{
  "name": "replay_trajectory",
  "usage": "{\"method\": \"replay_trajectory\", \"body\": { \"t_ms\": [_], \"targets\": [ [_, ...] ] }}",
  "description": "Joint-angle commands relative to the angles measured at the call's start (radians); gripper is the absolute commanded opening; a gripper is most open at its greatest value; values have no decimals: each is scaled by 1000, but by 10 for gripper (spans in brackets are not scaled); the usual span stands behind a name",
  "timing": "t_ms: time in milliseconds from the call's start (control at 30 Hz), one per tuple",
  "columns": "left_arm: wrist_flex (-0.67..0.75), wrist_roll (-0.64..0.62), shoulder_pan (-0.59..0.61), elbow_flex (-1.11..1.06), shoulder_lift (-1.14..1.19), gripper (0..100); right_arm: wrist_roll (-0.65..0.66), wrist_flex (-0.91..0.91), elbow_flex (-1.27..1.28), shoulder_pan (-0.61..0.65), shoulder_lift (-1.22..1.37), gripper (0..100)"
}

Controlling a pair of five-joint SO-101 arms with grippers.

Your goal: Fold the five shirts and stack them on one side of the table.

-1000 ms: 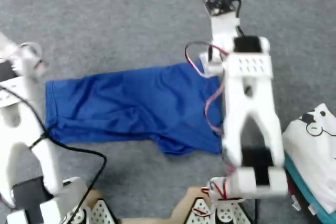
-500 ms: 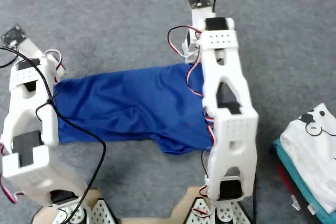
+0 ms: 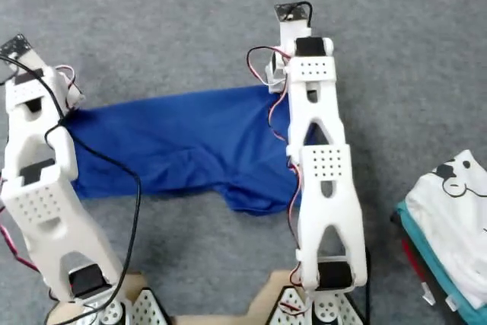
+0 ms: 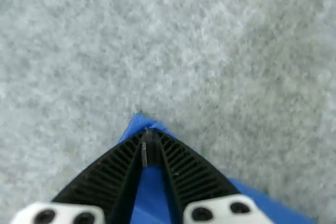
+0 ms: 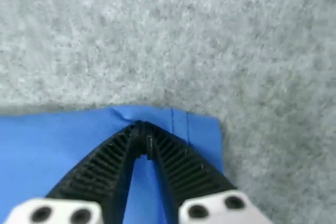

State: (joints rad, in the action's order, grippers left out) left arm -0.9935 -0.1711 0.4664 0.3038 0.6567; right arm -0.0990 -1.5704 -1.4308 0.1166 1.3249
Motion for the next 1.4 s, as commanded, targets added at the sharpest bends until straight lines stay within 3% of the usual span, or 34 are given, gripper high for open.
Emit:
{"method": "replay_trajectory", "body": {
  "t_ms": [0, 200, 267, 567, 667, 900, 1033, 1167, 1367],
  "targets": [
    [-87, 12, 60, 212, 81, 19, -5, -6, -101, -19, -2, 5],
    [-269, 15, 78, 465, 120, 19, 2, -87, -196, -12, -62, 5],
    [-325, 15, 74, 557, 120, 19, 57, -149, -242, 7, -104, 5],
    [-635, 15, 37, 951, 122, 19, 157, -216, -206, -15, -355, 5],
    [-767, 17, -14, 1043, 131, 19, 206, -218, -90, -28, -427, 5],
    [-769, 58, -144, 991, 120, 19, 238, -216, 479, 15, -779, 5],
    [-769, 92, -157, 901, 64, 19, 241, -199, 857, 97, -938, 5],
    [-769, 91, -158, 666, -84, 19, 239, -106, 1164, 165, -1007, 5],
    [-698, 64, -161, 181, -380, 20, 236, 11, 1419, 272, -1066, 5]
  ]
}}
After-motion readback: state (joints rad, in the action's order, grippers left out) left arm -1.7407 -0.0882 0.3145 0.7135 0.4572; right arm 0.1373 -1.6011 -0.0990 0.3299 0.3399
